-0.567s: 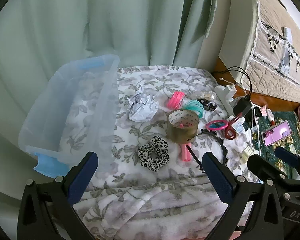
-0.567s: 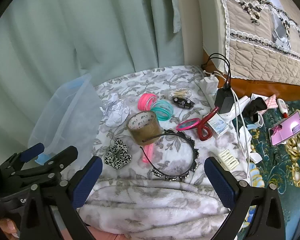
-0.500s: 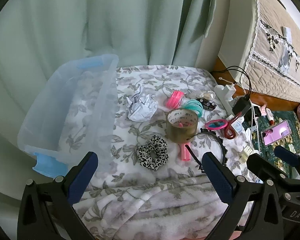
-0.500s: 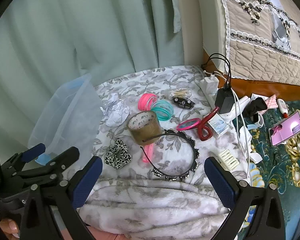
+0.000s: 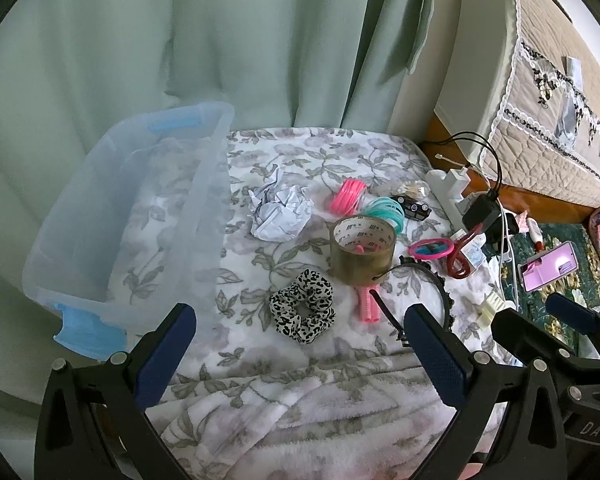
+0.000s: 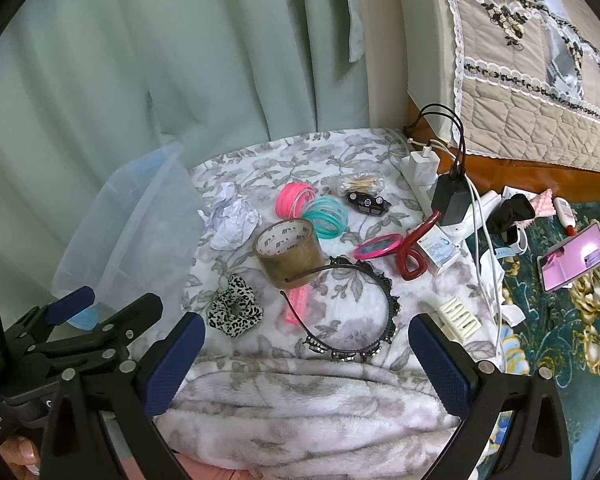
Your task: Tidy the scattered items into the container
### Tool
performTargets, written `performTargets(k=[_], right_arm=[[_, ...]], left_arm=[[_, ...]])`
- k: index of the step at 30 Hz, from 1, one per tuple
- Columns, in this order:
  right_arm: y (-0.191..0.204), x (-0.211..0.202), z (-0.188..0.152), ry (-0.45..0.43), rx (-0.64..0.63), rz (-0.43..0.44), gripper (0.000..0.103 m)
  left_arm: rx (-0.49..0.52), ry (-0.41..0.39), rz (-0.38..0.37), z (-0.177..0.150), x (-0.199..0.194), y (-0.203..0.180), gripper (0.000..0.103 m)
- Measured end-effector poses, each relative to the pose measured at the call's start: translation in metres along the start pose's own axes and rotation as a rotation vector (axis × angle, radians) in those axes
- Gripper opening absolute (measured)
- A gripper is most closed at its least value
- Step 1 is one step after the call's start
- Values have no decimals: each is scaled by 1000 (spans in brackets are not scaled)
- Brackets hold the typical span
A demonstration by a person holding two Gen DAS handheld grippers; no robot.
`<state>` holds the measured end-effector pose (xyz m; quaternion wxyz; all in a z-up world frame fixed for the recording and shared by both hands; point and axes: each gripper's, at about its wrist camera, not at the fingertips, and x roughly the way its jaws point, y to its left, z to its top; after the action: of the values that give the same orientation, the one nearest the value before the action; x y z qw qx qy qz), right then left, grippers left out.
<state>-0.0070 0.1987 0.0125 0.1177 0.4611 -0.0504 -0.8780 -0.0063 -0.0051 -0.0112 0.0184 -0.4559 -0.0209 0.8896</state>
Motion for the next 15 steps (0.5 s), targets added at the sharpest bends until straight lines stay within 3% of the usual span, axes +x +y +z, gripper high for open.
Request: performTargets(k=[15], right_arm=[[1,5,-2,-12,-12,2,103]], left_arm=[[-12,-33,-6,-2,3,4,103]])
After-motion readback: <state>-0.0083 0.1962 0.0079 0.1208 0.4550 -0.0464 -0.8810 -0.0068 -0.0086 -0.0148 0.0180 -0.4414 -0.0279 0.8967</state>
